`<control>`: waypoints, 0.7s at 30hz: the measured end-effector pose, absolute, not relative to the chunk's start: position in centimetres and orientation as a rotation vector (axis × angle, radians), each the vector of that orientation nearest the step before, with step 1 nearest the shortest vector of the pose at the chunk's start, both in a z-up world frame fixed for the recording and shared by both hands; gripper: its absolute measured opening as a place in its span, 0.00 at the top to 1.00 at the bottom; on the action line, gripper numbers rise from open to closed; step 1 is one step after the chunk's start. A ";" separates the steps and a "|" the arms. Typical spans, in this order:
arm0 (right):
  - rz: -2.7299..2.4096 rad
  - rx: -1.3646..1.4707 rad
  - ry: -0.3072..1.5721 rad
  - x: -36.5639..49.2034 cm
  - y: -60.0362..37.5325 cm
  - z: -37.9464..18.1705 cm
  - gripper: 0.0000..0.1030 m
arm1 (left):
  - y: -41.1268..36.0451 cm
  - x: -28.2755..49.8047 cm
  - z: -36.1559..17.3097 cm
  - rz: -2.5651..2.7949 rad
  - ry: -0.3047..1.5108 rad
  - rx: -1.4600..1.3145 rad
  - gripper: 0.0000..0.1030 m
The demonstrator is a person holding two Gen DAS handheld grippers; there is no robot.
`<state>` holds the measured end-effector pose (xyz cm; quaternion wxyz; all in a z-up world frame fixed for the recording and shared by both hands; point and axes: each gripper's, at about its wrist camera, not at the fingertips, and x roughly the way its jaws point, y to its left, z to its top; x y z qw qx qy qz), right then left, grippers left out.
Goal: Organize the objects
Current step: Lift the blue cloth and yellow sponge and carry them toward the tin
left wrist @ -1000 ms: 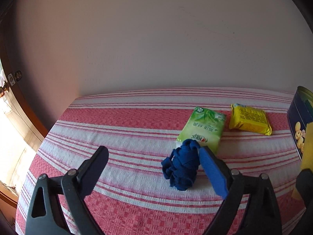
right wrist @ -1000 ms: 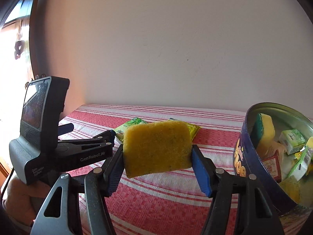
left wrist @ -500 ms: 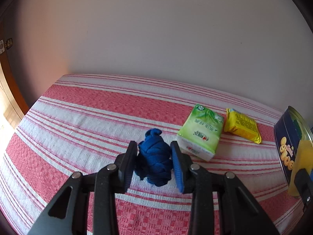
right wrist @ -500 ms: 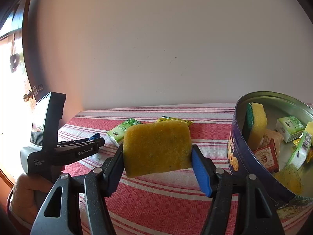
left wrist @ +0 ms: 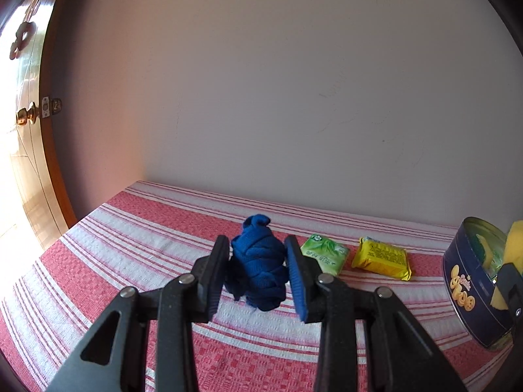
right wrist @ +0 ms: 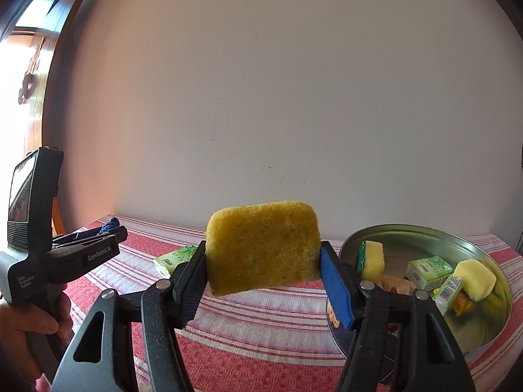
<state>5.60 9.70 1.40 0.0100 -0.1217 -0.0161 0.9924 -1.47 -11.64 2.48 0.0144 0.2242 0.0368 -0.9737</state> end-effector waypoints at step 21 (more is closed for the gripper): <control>3.041 -0.374 -0.058 8.8 15.9 0.5 0.35 | -4.5 3.0 2.7 -3.089 -0.063 0.650 0.67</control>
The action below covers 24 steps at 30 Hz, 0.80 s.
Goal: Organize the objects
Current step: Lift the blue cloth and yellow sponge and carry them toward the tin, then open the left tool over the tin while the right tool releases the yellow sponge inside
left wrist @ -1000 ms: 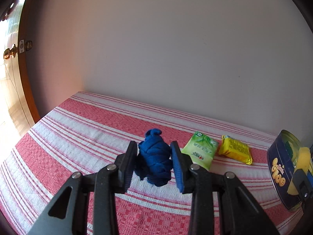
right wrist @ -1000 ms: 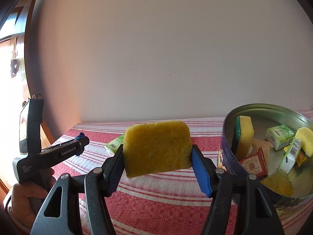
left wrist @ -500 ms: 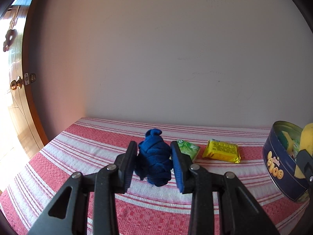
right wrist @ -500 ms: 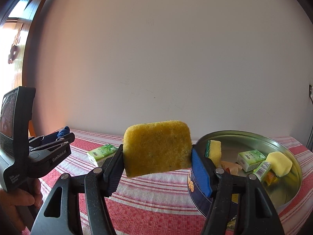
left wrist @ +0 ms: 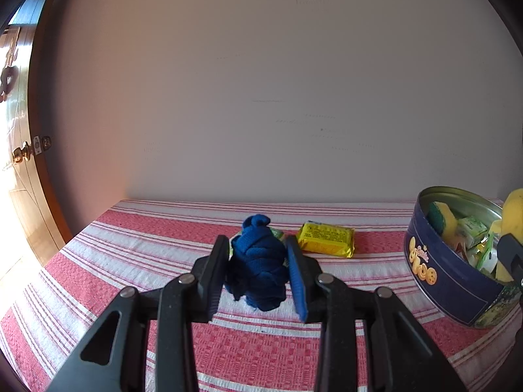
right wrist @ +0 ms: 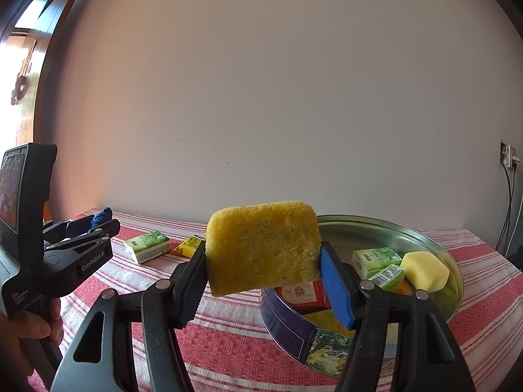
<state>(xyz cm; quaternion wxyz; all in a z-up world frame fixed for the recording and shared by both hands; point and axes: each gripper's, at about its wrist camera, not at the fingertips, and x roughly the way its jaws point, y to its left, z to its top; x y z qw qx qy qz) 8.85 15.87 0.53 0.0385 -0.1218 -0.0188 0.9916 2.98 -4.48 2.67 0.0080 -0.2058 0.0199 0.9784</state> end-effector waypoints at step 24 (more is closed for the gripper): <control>2.940 -0.240 -0.115 10.2 22.2 1.3 0.35 | 7.4 5.3 5.7 2.889 0.017 -0.530 0.67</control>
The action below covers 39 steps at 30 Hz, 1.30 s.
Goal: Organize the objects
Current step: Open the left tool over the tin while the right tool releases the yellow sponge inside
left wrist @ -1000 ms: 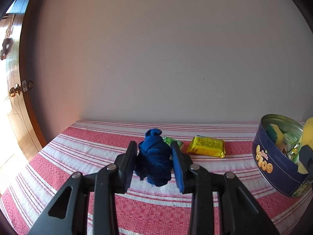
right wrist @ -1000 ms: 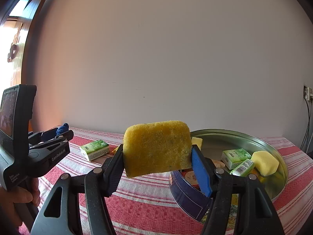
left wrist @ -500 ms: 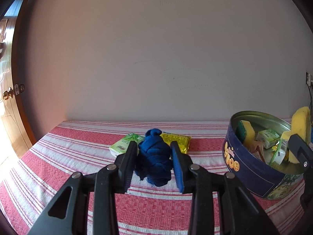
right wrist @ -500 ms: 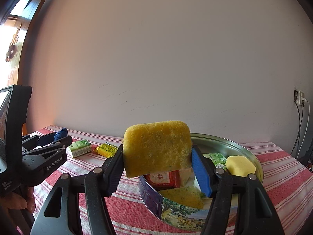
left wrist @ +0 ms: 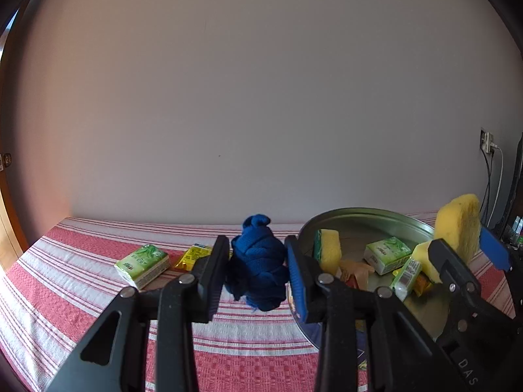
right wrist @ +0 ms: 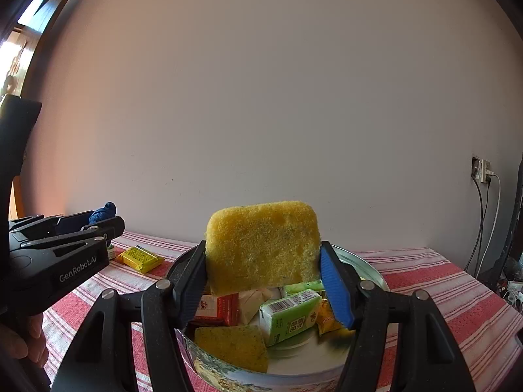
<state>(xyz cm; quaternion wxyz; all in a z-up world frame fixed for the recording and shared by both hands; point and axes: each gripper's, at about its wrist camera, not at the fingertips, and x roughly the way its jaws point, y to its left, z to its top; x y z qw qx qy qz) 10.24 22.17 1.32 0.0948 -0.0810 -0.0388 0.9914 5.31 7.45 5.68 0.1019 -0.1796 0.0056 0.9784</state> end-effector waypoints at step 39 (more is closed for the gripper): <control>2.755 -0.414 -0.008 6.1 29.6 0.7 0.35 | 17.2 2.3 4.6 2.797 0.139 -0.726 0.67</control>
